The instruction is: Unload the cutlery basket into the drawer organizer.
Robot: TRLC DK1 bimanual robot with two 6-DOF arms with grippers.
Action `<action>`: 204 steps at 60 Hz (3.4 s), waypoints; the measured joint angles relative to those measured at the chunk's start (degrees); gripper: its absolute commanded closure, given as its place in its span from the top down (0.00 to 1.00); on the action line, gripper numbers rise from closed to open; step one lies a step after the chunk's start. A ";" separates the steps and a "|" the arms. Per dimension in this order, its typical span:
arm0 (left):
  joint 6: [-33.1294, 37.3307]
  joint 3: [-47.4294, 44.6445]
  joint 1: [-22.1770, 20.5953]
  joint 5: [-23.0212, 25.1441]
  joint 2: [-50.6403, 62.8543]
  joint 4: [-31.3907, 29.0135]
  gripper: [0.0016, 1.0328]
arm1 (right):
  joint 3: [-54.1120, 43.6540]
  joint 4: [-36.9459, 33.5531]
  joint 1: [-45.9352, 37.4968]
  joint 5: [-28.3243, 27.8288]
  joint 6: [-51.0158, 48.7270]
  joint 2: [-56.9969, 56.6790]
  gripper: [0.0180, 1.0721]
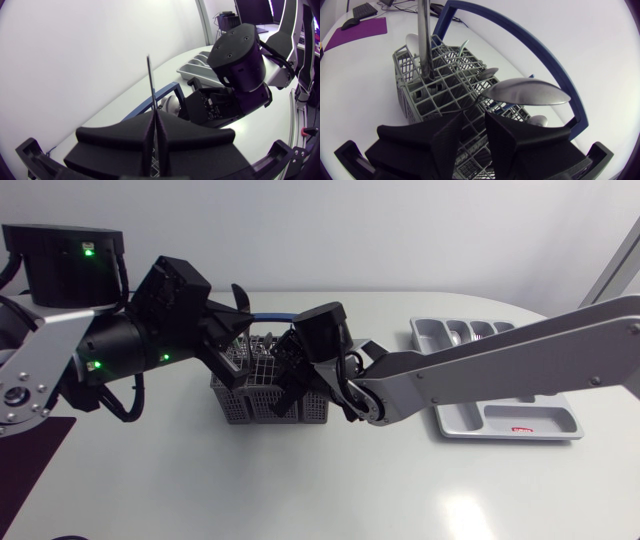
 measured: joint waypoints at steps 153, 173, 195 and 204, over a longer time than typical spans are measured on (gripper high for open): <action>-13.59 9.03 14.78 51.21 3.78 -12.63 0.04 | 0.55 -29.88 0.28 -30.80 2.75 -25.97 0.34; -13.59 9.62 14.71 51.63 3.78 -14.34 0.04 | 0.63 -30.01 -0.44 -32.24 2.78 -25.07 0.30; -13.62 10.71 14.64 52.04 3.78 -15.23 0.04 | 0.63 -29.99 -0.50 -35.04 2.97 -24.50 0.15; -13.59 10.75 14.67 52.02 3.78 -15.58 0.04 | 0.63 -29.99 -0.90 -35.78 2.99 -24.09 0.11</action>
